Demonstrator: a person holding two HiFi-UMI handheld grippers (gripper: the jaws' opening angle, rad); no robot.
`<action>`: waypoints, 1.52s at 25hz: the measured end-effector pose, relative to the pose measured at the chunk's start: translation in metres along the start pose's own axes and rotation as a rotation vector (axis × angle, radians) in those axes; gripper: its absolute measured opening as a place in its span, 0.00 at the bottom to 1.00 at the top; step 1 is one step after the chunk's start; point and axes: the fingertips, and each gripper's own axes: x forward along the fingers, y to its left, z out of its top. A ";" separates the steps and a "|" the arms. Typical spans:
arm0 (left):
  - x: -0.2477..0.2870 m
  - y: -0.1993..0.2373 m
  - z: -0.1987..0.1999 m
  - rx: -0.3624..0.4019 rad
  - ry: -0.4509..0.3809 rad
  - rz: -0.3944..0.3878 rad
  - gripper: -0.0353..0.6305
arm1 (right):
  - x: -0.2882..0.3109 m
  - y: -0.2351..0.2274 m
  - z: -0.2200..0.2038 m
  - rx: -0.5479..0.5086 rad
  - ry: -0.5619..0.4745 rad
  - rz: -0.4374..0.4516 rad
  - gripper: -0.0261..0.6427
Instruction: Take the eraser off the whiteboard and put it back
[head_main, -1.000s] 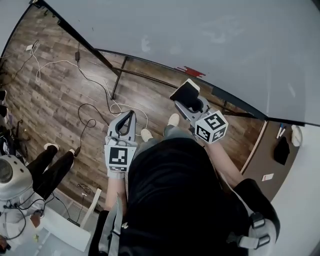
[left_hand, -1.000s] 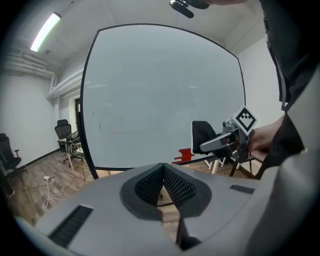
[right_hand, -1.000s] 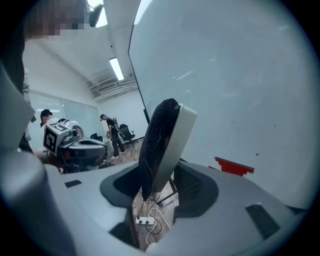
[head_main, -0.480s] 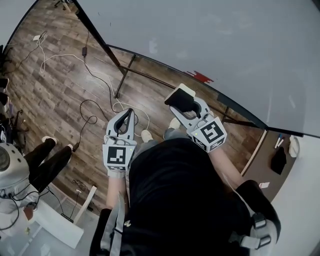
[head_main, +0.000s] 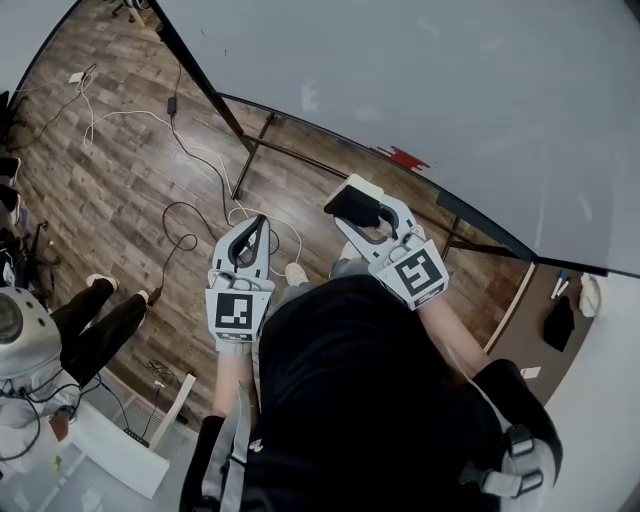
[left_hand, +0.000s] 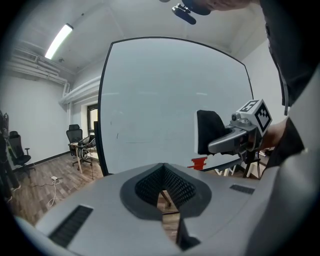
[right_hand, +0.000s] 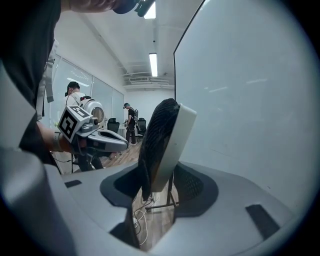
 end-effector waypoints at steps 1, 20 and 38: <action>0.000 0.000 0.001 0.001 -0.001 -0.002 0.06 | 0.000 0.000 0.000 0.003 -0.002 -0.001 0.33; 0.046 -0.042 0.007 0.071 0.041 -0.151 0.06 | -0.050 -0.059 -0.047 0.246 -0.020 -0.168 0.33; 0.106 -0.124 0.011 0.170 0.094 -0.388 0.06 | -0.160 -0.134 -0.160 0.655 -0.074 -0.504 0.33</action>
